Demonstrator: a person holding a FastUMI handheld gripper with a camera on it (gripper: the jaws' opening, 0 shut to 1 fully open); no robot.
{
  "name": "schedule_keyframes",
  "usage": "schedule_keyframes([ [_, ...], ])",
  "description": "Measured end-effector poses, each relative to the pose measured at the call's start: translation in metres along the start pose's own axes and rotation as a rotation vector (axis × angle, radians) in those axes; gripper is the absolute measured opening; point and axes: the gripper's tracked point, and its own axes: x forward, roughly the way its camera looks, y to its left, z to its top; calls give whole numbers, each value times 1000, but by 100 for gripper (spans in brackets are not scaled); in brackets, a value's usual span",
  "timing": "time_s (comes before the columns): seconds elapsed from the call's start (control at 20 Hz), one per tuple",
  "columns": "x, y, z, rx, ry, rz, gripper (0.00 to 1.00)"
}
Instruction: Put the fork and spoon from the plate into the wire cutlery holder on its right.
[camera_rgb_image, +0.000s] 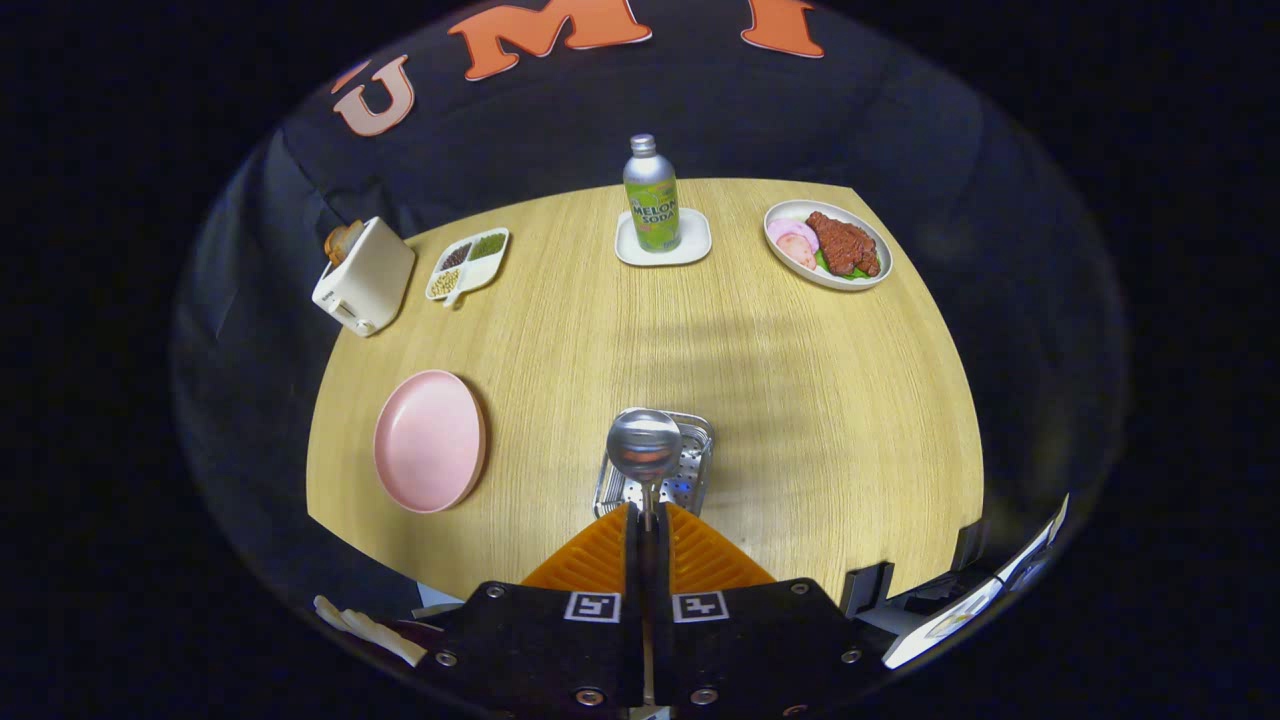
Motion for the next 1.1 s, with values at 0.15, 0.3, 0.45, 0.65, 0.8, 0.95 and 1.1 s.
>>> schedule_keyframes([
  [0.15,11,-8,-8,-36,83,-52,5],
  [0.3,16,2,-12,-22,152,-41,5],
  [0.45,29,0,-12,-25,203,-66,5],
  [0.65,42,-3,-10,-15,254,-95,5],
  [0.8,50,-2,-7,-8,276,-107,5],
  [0.95,55,-4,-5,-11,290,-121,5],
  [1.1,54,0,-4,-1,285,-108,8],
])
